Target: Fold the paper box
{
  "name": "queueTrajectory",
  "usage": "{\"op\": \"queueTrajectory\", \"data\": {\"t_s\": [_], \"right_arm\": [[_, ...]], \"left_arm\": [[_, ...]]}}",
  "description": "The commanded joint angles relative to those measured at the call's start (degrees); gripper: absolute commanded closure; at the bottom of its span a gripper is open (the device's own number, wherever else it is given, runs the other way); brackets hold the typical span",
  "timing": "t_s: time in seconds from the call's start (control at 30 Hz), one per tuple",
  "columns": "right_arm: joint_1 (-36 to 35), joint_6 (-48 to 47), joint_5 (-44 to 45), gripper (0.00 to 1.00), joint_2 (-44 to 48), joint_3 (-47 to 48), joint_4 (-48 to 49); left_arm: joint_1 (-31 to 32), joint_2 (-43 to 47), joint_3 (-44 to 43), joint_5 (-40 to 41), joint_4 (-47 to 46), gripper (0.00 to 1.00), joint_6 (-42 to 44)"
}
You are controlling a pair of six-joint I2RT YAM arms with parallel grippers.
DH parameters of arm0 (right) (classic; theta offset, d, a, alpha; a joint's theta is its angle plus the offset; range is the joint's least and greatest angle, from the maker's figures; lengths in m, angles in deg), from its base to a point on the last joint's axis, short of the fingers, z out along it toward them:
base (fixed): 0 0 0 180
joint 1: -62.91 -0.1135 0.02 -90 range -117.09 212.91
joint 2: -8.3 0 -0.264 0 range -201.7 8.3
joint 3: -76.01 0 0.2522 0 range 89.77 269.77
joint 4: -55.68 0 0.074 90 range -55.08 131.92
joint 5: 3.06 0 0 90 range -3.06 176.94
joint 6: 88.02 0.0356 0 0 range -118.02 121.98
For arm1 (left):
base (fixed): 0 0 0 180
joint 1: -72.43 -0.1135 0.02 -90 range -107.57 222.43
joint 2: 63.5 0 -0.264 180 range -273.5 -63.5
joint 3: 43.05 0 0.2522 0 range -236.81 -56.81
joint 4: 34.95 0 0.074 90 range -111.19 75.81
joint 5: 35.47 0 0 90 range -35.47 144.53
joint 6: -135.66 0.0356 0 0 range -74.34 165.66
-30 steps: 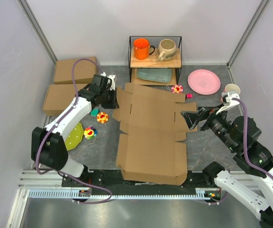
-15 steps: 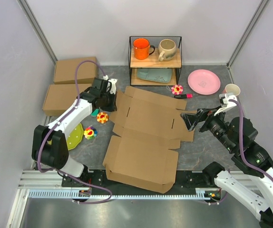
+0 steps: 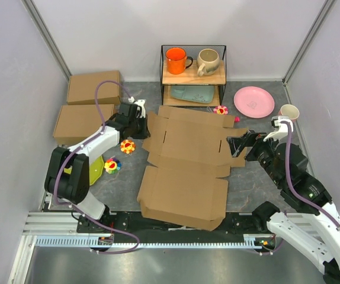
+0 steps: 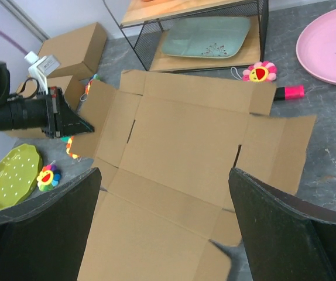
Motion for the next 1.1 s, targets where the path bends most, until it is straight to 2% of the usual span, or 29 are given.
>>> {"op": "queueTrajectory", "data": {"t_s": [0.0,0.1,0.17,0.23,0.43,0.63,0.93,1.0,1.07], "right_arm": [[-0.21,1.32,1.74,0.02,-1.01,0.15,3.12],[-0.3,0.61,-0.8,0.02,-2.42,0.59,2.86],[-0.21,0.87,-1.42,0.02,-2.86,0.68,2.86],[-0.13,0.96,-2.92,0.02,-3.39,0.77,2.86],[-0.21,0.26,-5.64,0.02,-4.18,0.51,3.3],[-0.21,-0.71,-4.77,0.02,-5.06,0.16,3.38],[-0.21,-0.53,-5.56,0.02,-6.29,-1.69,5.58],[-0.13,-0.18,-4.77,0.02,-6.99,-1.69,6.37],[-0.13,0.52,-4.68,0.02,-7.87,-1.69,6.9]], "left_arm": [[-0.02,3.35,6.62,-1.47,-16.38,0.93,-5.82],[-0.1,3.88,9.18,-2.95,-21.59,0.85,-5.29],[-0.02,3.18,7.78,-4.53,-20.38,0.79,-3.37],[-0.1,2.74,6.55,-5.42,-18.7,0.79,-0.83],[-0.02,1.77,1.98,-7.8,-10.55,0.97,7.0],[-0.02,1.59,4.24,-7.1,-10.17,0.98,8.42],[1.39,4.48,12.5,-3.41,-18.08,0.98,2.18],[2.09,6.42,15.31,-2.18,-25.88,0.98,0.35],[3.23,9.92,22.25,-0.33,-33.42,0.98,-1.24]]}}
